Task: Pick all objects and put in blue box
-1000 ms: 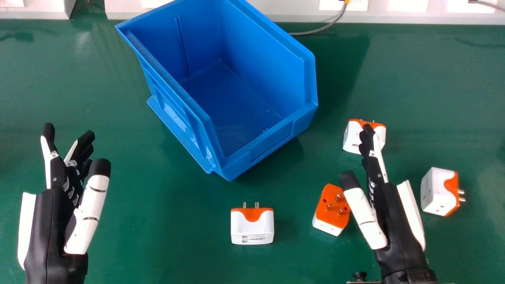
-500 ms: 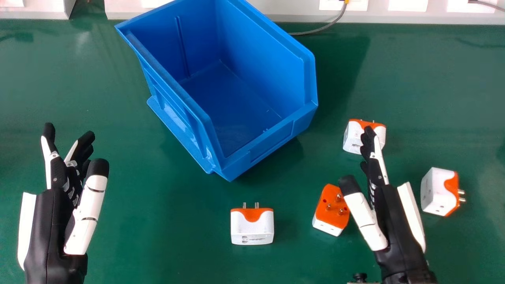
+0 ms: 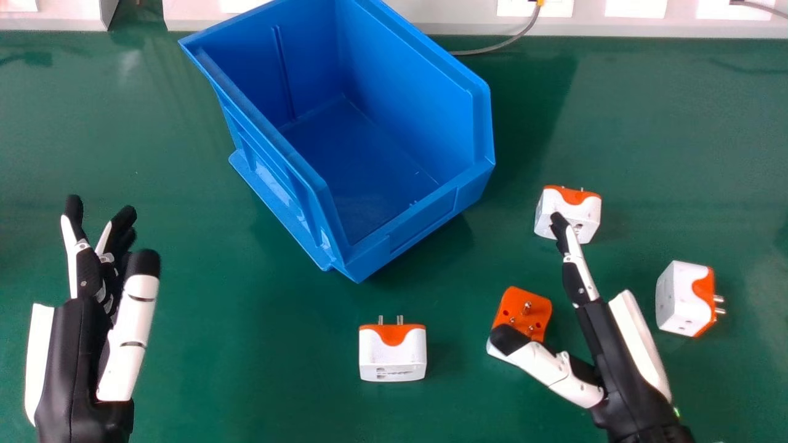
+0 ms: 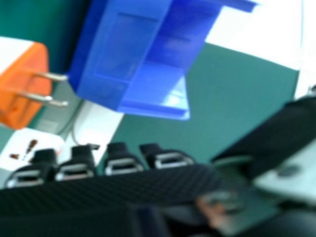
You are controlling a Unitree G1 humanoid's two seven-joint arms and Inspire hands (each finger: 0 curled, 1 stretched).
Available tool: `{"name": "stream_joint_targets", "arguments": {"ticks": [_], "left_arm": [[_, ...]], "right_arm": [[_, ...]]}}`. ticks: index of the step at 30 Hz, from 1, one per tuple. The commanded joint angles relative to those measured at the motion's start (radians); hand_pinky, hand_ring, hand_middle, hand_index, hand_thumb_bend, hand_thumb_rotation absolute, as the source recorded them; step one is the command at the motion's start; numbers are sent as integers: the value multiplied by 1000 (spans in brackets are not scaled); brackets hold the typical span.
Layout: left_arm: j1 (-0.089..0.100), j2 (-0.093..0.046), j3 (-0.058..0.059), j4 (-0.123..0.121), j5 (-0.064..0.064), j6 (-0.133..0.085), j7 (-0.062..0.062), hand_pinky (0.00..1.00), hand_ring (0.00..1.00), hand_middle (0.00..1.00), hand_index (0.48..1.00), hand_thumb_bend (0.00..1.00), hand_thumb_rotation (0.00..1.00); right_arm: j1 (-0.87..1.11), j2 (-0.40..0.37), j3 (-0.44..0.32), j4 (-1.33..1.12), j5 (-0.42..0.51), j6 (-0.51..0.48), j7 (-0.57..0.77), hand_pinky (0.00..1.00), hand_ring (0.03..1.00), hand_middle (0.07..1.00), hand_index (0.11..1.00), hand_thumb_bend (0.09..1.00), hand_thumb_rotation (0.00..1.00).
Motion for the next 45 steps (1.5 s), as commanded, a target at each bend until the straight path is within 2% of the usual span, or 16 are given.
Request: {"name": "stream_joint_targets", "arguments": {"ticks": [1, 4, 6, 8, 13, 17, 18, 22, 23, 26, 30, 33, 37, 41, 43, 45], "left_arm": [[1, 12, 9, -13, 1, -13, 1, 999, 996, 980, 986, 494, 993], [5, 14, 11, -15, 0, -11, -1, 1000, 1000, 991, 998, 492, 1000], [6, 12, 11, -20, -9, -6, -5, 1000, 1000, 996, 1000, 485, 1000], [6, 13, 12, -22, -9, -2, -5, 1000, 1000, 998, 1000, 478, 1000], [-1, 13, 15, -20, -29, 0, -14, 1000, 1000, 998, 1000, 522, 956], [0, 14, 17, -27, -35, 3, -16, 1000, 1000, 998, 1000, 487, 933], [0, 13, 19, -27, -28, 1, -11, 1000, 1000, 996, 1000, 482, 932], [2, 21, 18, -24, -39, -8, -25, 1000, 1000, 996, 1000, 470, 936], [3, 21, 19, -25, -34, -10, -22, 1000, 1000, 996, 1000, 471, 940], [6, 22, 19, -31, -36, -7, -23, 1000, 1000, 994, 999, 491, 935], [10, 22, 19, -34, -54, -2, -30, 1000, 1000, 995, 998, 491, 917], [10, 21, 20, -35, -52, -5, -31, 1000, 1000, 993, 998, 481, 920], [9, 25, 19, -29, -66, -13, -46, 1000, 1000, 998, 1000, 495, 909], [13, 22, 20, -35, -60, -10, -42, 1000, 1000, 993, 999, 490, 910], [16, 21, 22, -37, -51, -12, -37, 1000, 1000, 992, 998, 494, 913], [21, 19, 22, -43, -48, -9, -33, 1000, 997, 989, 995, 511, 914]], "right_arm": [[-12, -13, 1, -5, -17, 12, -18, 963, 1000, 1000, 1000, 687, 859], [-25, -18, 2, 16, -26, 19, -25, 960, 1000, 1000, 1000, 690, 868], [-35, -23, 3, 31, -38, 20, -33, 954, 1000, 1000, 1000, 676, 874], [-43, -28, 4, 40, -48, 25, -39, 949, 1000, 1000, 1000, 666, 882], [-67, -37, 10, 75, -43, 36, -37, 937, 996, 1000, 1000, 673, 872], [-81, -49, 20, 92, -59, 59, -41, 910, 983, 997, 996, 696, 847], [-85, -54, 24, 95, -71, 65, -48, 898, 977, 993, 991, 701, 845], [-99, -82, 39, 88, -138, 118, -59, 866, 963, 982, 984, 713, 873], [-98, -87, 41, 76, -144, 137, -52, 856, 957, 979, 982, 708, 878], [-99, -114, 52, 39, -174, 189, -30, 841, 941, 966, 975, 701, 857], [-90, -146, 65, -21, -202, 251, 4, 861, 940, 962, 968, 692, 846], [-82, -168, 72, -70, -236, 294, 15, 855, 928, 948, 946, 690, 822], [-73, -182, 79, -125, -282, 346, 12, 821, 901, 927, 922, 711, 764], [-72, -207, 95, -199, -347, 432, 63, 813, 893, 920, 917, 704, 720], [-77, -221, 104, -229, -368, 473, 102, 820, 896, 916, 911, 707, 698], [-81, -232, 112, -262, -385, 518, 151, 822, 896, 909, 903, 713, 678]]}}
